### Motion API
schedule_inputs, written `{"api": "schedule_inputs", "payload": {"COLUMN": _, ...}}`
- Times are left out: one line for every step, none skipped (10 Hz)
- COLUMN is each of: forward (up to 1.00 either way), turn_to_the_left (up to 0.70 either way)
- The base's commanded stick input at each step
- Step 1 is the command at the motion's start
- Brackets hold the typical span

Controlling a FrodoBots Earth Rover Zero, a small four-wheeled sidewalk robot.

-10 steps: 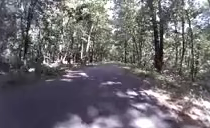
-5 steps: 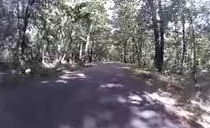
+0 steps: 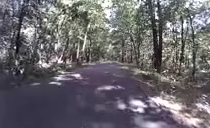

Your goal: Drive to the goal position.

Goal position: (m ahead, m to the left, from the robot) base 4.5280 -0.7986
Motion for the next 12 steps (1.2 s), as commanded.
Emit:
{"api": "schedule_inputs", "payload": {"forward": 0.45, "turn_to_the_left": 0.00}}
{"api": "schedule_inputs", "payload": {"forward": 0.45, "turn_to_the_left": 0.00}}
{"api": "schedule_inputs", "payload": {"forward": 0.45, "turn_to_the_left": 0.00}}
{"api": "schedule_inputs", "payload": {"forward": 0.45, "turn_to_the_left": 0.00}}
{"api": "schedule_inputs", "payload": {"forward": 0.45, "turn_to_the_left": 0.00}}
{"api": "schedule_inputs", "payload": {"forward": 0.45, "turn_to_the_left": 0.00}}
{"api": "schedule_inputs", "payload": {"forward": 0.45, "turn_to_the_left": 0.00}}
{"api": "schedule_inputs", "payload": {"forward": 0.45, "turn_to_the_left": 0.00}}
{"api": "schedule_inputs", "payload": {"forward": 0.45, "turn_to_the_left": 0.00}}
{"api": "schedule_inputs", "payload": {"forward": 0.45, "turn_to_the_left": 0.00}}
{"api": "schedule_inputs", "payload": {"forward": 0.45, "turn_to_the_left": 0.00}}
{"api": "schedule_inputs", "payload": {"forward": 0.45, "turn_to_the_left": 0.00}}
